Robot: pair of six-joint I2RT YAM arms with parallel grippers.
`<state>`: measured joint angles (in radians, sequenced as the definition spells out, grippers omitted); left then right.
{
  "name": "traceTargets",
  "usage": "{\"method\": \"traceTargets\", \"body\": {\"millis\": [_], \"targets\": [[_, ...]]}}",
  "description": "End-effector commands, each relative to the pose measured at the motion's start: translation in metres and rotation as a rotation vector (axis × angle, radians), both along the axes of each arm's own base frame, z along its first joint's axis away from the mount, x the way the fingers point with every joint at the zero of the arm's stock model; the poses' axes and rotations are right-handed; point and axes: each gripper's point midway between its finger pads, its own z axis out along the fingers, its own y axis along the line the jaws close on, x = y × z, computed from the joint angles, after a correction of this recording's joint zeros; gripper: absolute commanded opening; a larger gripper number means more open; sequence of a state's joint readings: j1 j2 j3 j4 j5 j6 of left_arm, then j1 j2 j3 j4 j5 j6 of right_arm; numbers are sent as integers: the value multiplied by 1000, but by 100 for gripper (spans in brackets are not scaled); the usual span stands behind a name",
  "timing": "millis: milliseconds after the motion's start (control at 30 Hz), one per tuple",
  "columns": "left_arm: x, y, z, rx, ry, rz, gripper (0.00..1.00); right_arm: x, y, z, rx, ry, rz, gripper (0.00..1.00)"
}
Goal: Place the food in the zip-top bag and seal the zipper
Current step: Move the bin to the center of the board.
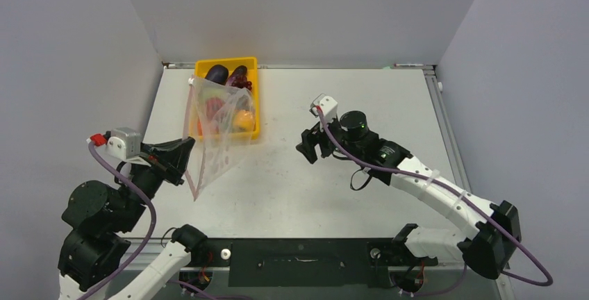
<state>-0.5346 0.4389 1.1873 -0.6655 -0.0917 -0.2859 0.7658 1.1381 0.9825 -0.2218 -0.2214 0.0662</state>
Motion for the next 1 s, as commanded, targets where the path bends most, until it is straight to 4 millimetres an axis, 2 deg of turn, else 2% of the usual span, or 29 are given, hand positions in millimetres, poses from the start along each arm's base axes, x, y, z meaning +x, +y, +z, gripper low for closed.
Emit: {"method": "traceTargets", "body": {"millis": [0,267,567,667,833,967], "targets": [[1,29,25,-20,-79,143,0,27,23,24,126,-2,-78,71],[12,60,26,-40,-116,327,0,59,63,1,128,66,-201,69],[24,76,11,-45,-160,447,0,92,100,-13,129,57,-381,69],[21,84,8,-63,-202,479,0,102,114,-19,146,49,-419,68],[12,102,2,-84,-228,555,0,118,131,-40,137,57,-491,67],[10,107,-7,-87,-233,580,0,131,146,-58,123,64,-520,66]]}}
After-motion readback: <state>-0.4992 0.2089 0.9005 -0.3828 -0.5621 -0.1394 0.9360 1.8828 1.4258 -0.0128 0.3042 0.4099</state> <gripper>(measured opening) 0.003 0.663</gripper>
